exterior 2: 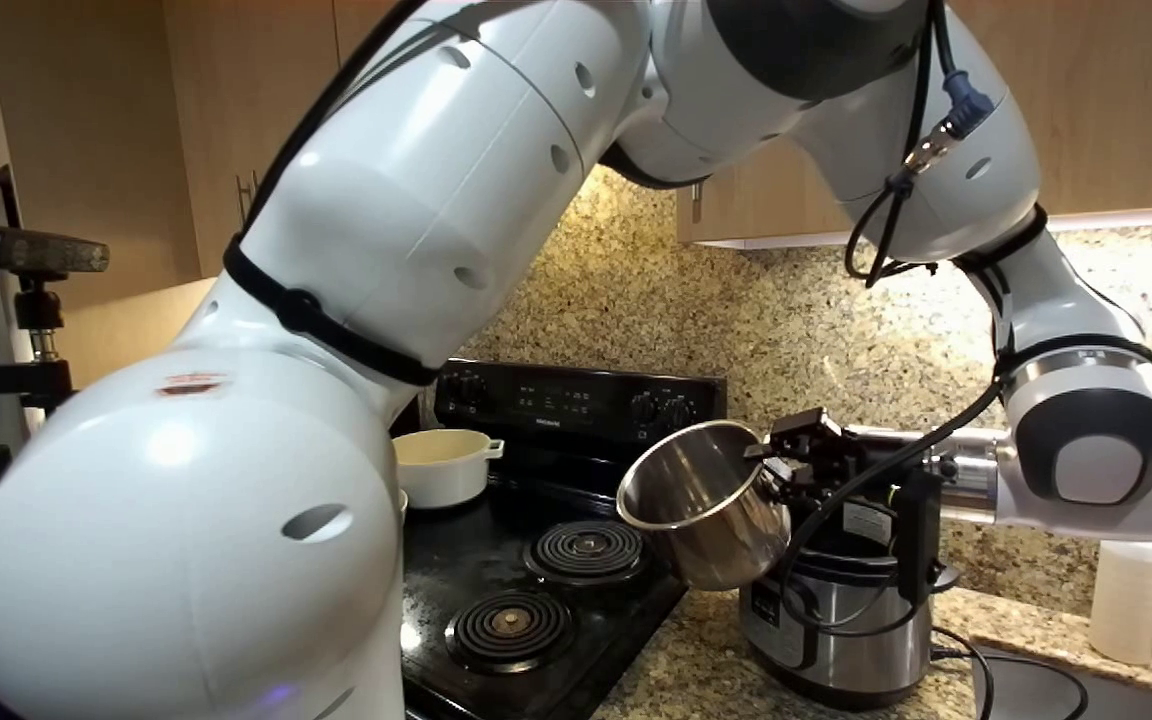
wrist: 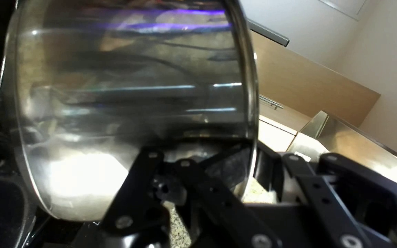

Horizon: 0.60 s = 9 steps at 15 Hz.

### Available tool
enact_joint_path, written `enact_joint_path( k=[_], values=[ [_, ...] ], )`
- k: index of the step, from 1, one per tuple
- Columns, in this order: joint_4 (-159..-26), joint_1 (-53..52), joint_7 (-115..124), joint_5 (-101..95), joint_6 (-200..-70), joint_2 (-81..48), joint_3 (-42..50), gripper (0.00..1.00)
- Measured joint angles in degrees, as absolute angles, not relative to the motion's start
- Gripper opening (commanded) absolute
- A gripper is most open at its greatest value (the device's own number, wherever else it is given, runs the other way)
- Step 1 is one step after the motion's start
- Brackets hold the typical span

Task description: Remove the metal dish from the cooker and put it on the stovetop

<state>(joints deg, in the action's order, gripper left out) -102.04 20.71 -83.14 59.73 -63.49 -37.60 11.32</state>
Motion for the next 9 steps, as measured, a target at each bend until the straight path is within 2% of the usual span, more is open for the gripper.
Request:
enact_joint_path(
  k=[9],
  values=[
    [-103.0, 20.6, -83.1, 58.8, -63.6, -36.5, 11.4, 0.03]
  ],
)
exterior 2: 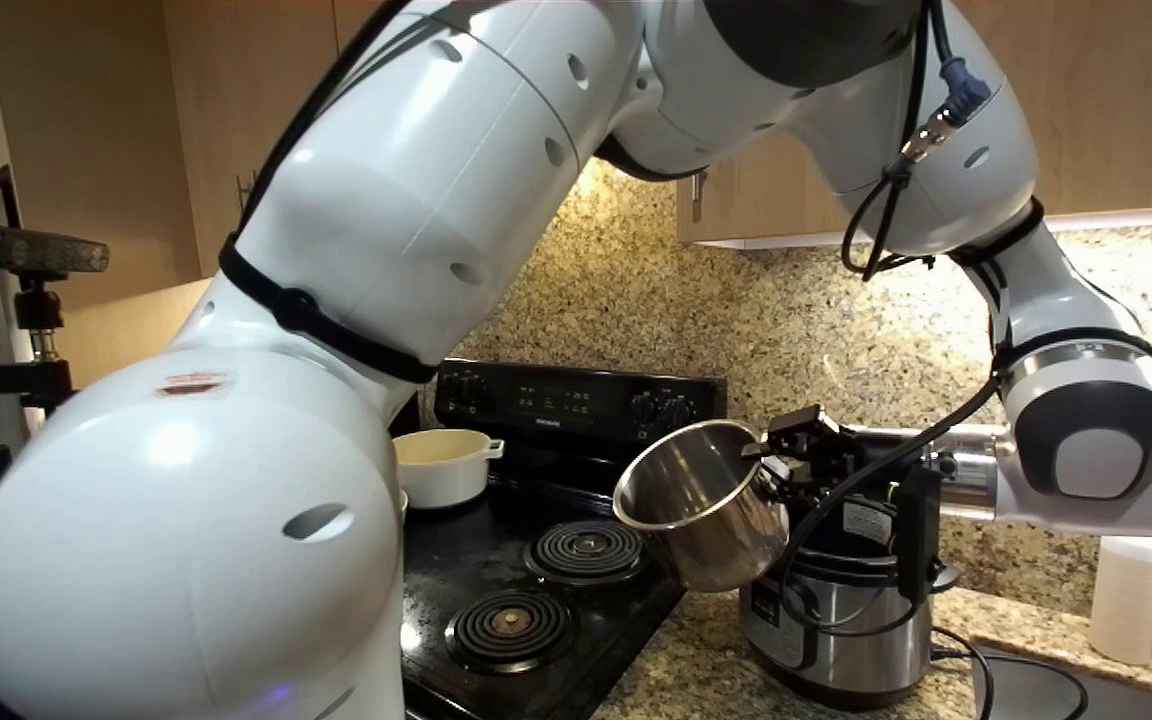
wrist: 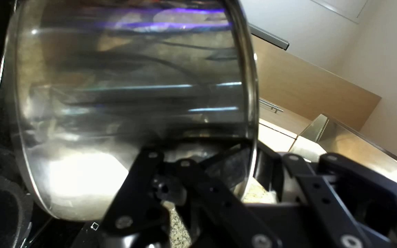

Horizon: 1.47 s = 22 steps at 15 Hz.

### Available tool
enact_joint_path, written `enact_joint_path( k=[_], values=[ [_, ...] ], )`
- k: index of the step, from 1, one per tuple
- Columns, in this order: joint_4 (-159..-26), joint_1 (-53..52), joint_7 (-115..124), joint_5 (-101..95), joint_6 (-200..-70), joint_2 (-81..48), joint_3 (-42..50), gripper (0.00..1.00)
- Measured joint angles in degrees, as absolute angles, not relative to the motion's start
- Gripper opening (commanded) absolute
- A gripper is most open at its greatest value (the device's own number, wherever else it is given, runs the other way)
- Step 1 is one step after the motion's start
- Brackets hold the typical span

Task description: Remove the metal dish from the cooker and put it on the stovetop

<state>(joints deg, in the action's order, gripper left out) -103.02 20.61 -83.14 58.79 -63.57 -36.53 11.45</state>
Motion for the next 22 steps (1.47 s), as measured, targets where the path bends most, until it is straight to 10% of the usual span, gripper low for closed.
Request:
enact_joint_path(
  k=[22],
  values=[
    [-110.1, 19.0, -79.3, 58.9, -55.9, -38.1, 10.8, 0.05]
  ],
)
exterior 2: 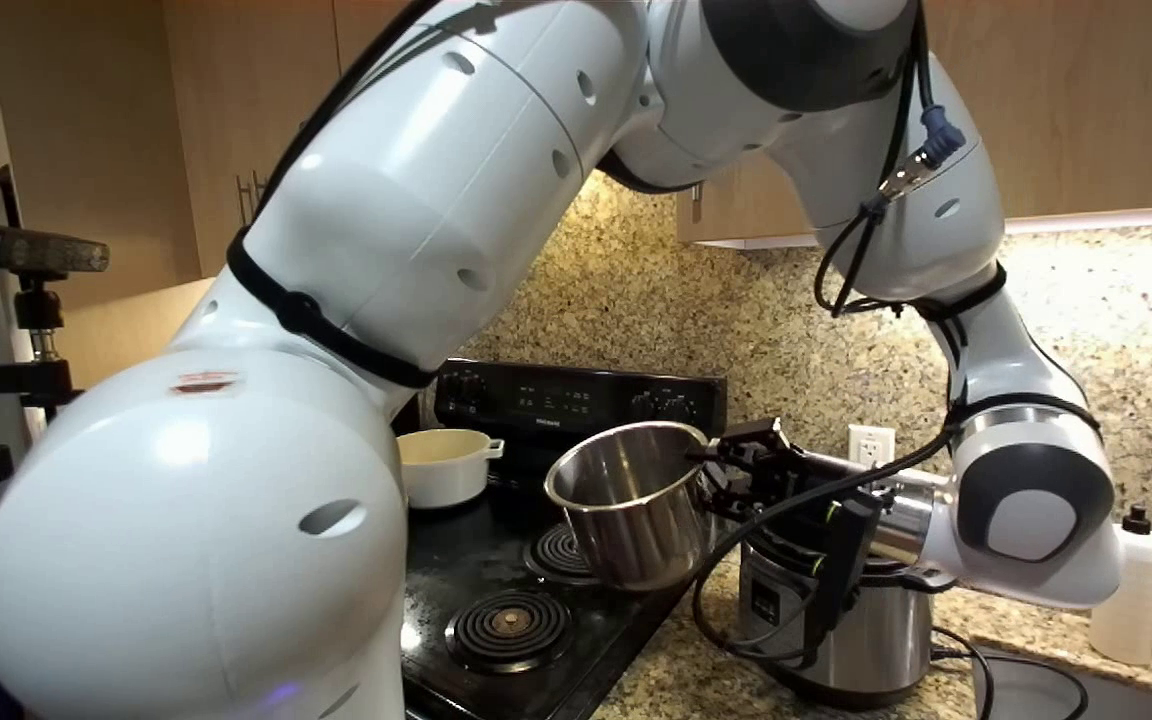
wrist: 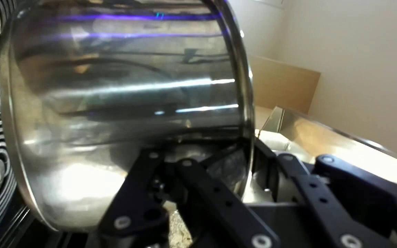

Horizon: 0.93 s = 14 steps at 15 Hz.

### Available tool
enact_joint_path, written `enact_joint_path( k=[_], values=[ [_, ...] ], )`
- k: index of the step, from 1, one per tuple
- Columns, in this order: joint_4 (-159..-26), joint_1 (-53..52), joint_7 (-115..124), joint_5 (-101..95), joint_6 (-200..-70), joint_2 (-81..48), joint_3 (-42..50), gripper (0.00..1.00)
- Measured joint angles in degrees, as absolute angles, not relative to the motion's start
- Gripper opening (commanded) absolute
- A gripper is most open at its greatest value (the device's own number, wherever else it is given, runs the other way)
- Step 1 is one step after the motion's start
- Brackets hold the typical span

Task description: Remove the metal dish from the cooker and put it on the stovetop

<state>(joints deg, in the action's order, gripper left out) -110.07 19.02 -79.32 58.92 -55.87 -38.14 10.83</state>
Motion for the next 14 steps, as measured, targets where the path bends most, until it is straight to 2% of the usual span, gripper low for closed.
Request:
enact_joint_path(
  k=[5, 14],
  values=[
    [-117.4, 17.7, -74.4, 68.0, -61.6, -38.0, 11.5, 0.05],
    [-125.5, 16.9, -73.5, 72.0, -61.9, -37.9, 12.2, 0.05]
  ],
)
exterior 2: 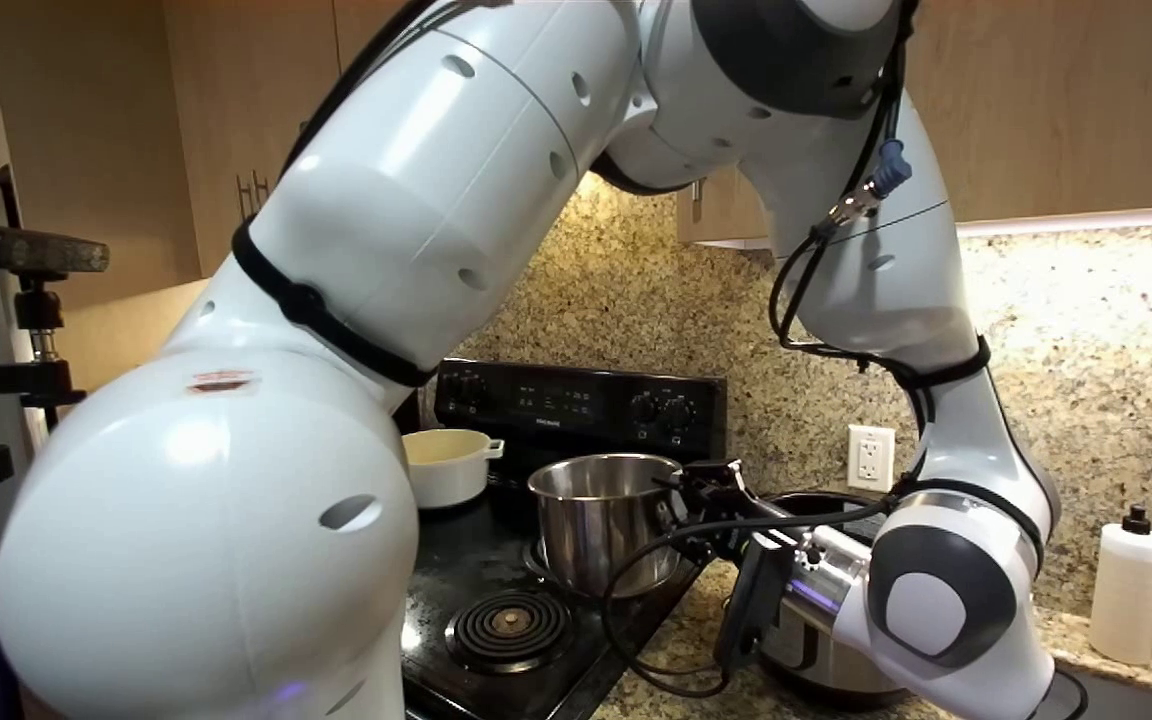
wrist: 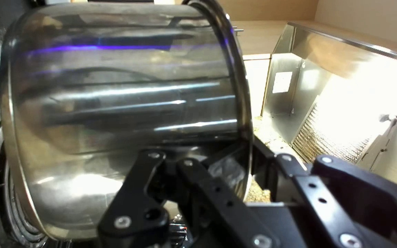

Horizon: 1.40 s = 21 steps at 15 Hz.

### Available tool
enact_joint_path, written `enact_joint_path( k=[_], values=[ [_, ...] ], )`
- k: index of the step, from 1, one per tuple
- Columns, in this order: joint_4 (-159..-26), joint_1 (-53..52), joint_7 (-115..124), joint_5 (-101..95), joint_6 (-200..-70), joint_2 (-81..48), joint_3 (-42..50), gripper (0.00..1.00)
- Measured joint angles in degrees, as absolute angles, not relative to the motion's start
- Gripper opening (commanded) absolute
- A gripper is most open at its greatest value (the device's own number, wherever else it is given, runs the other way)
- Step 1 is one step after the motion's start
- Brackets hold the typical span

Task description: Remove the metal dish from the cooker and put it on the stovetop

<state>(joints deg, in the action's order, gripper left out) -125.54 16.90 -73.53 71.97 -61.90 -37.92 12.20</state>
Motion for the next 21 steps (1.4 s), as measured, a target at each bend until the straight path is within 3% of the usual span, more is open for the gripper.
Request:
enact_joint_path(
  k=[21],
  values=[
    [-125.0, 11.0, -75.5, 73.9, -65.9, -37.0, 11.2, 0.04]
  ],
)
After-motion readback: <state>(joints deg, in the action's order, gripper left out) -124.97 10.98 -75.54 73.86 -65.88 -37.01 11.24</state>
